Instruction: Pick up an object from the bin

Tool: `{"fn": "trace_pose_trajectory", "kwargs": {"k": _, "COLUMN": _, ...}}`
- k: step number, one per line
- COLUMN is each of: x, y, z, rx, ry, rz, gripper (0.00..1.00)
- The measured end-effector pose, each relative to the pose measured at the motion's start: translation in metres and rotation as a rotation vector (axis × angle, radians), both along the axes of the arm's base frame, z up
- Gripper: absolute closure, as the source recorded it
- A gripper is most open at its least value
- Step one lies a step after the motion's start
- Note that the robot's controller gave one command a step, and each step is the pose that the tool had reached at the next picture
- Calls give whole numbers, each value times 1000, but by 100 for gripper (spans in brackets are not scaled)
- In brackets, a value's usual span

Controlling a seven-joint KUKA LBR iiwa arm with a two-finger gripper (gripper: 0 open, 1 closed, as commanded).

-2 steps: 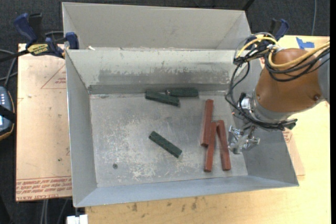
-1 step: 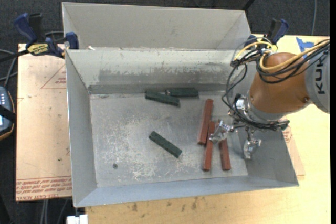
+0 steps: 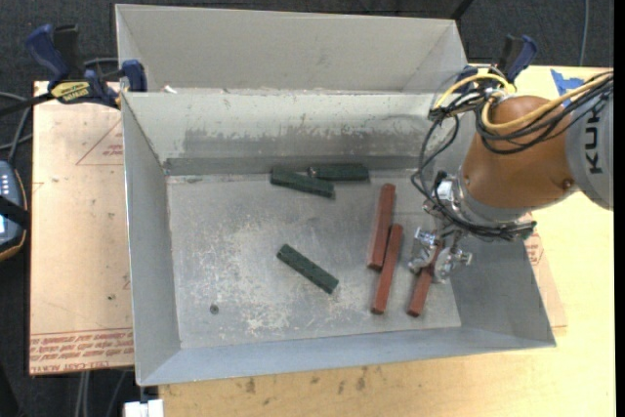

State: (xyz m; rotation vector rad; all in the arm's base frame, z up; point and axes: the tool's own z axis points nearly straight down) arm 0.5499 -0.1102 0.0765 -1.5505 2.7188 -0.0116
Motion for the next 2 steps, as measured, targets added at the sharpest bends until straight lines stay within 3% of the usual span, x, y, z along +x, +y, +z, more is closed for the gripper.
{"fn": "trace_pose_trajectory", "kwargs": {"k": 1, "x": 0, "y": 0, "z": 0, "rx": 0, "ry": 0, "rz": 0, "gripper": 100}}
{"fn": "trace_pose_trajectory", "kwargs": {"k": 2, "x": 19, "y": 5, "z": 160, "rx": 3, "ry": 9, "rz": -13, "gripper": 100}}
